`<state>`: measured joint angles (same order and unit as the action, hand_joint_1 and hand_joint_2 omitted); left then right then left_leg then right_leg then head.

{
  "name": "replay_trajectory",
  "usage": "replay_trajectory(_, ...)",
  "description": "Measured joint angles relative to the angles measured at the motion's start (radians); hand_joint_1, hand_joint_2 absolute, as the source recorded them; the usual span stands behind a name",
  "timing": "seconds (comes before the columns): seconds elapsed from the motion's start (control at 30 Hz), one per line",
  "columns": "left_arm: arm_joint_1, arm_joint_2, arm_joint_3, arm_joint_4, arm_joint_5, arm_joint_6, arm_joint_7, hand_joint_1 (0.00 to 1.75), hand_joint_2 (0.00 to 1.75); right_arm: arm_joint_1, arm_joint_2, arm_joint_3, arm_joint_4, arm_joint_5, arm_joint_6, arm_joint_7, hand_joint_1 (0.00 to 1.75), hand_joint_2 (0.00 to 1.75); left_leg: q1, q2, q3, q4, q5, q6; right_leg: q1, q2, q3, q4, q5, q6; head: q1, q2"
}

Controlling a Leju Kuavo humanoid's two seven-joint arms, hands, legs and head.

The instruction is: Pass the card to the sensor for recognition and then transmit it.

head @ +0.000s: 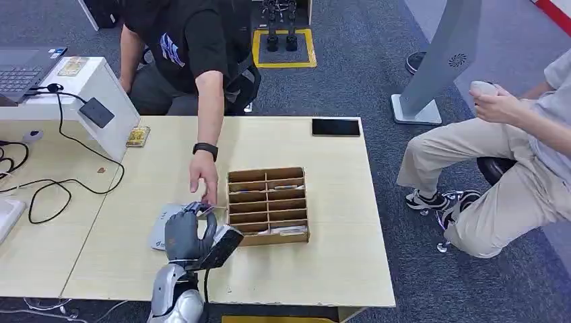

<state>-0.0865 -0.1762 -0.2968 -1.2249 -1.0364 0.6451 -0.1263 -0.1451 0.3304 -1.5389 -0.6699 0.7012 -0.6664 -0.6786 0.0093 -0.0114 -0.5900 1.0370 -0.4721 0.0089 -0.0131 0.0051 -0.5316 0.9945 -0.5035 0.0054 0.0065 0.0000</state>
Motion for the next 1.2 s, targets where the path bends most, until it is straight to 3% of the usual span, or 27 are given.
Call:
replay_trajectory(0.17, -0.052, -0.002, 0.0, -0.001, 0.163, 0.002, -0.029, 1.75, 1.75, -0.001, 0.0, 0.008, 0.005, 0.007, 0.0, 0.0, 0.0, 1.75, 0.0, 0.0, 0.0, 0.0, 0.0, 0.0, 0.0, 0.0, 0.0, 0.0, 0.0, 0.0, 0.0, 0.0)
replay_trajectory(0.33, -0.093, -0.004, 0.0, -0.001, 0.229, 0.0, -0.047, 1.75, 1.75, -0.001, 0.0, 0.008, 0.008, 0.031, 0.0, 0.0, 0.0, 1.75, 0.0, 0.0, 0.0, 0.0, 0.0, 0.0, 0.0, 0.0, 0.0, 0.0, 0.0, 0.0, 0.0, 0.0)
replay_trajectory(0.47, -0.132, -0.003, 0.003, 0.0, 0.334, 0.002, -0.093, 1.75, 1.75, -0.002, 0.0, 0.008, 0.012, 0.042, 0.0, 0.0, 0.0, 1.75, 0.0, 0.0, 0.0, 0.0, 0.0, 0.0, 0.0, 0.0, 0.0, 0.0, 0.0, 0.0, 0.0, 0.0)
replay_trajectory(0.67, -0.201, -0.005, 0.028, 0.017, 0.475, 0.002, -0.101, 1.75, 1.75, -0.005, 0.0, 0.008, 0.018, 0.052, 0.0, 0.0, 0.0, 1.75, 0.0, 0.0, 0.0, 0.0, 0.0, 0.0, 0.0, 0.0, 0.0, 0.0, 0.0, 0.0, 0.0, 0.0)
replay_trajectory(1.03, -0.253, -0.008, 0.064, 0.045, 0.55, 0.002, -0.094, 1.75, 1.75, -0.006, 0.0, 0.009, 0.029, 0.037, 0.0, 0.0, 0.0, 1.75, 0.0, 0.0, 0.0, 0.0, 0.0, 0.0, 0.0, 0.0, 0.0, 0.0, 0.0, 0.0, 0.0, 0.0)
replay_trajectory(1.07, -0.254, -0.007, 0.068, 0.047, 0.561, 0.006, -0.1, 1.55, 1.75, -0.006, 0.0, 0.01, 0.029, 0.037, 0.0, 0.0, 0.0, 1.75, 0.0, 0.0, -0.001, 0.0, 0.0, 0.0, 0.0, 0.0, 0.0, 0.0, 0.0, 0.0, 0.0, 0.0)
replay_trajectory(1.1, -0.256, -0.006, 0.074, 0.05, 0.573, 0.01, -0.109, 0.38, 1.75, -0.007, 0.0, 0.01, 0.03, 0.037, 0.0, 0.0, 0.0, 1.75, 0.0, 0.0, -0.001, 0.0, 0.0, 0.0, 0.0, 0.0, 0.0, 0.0, 0.0, 0.0, 0.0, 0.0)
replay_trajectory(1.13, -0.259, -0.006, 0.082, 0.053, 0.582, 0.017, -0.118, 0.03, 1.75, -0.007, 0.0, 0.01, 0.031, 0.039, 0.0, 0.0, 0.0, 1.75, 0.0, 0.0, 0.0, 0.0, 0.0, 0.0, 0.0, 0.0, 0.0, 0.0, 0.0, 0.0, 0.0, 0.0)
replay_trajectory(1.2, -0.262, -0.003, 0.095, 0.056, 0.597, 0.036, -0.132, 0.0, 1.75, -0.007, 0.0, 0.01, 0.032, 0.042, 0.0, 0.0, 0.0, 1.75, 0.0, 0.0, 0.0, 0.0, 0.0, 0.0, 0.0, 0.0, -0.001, 0.0, 0.0, 0.0, 0.0, 0.0)
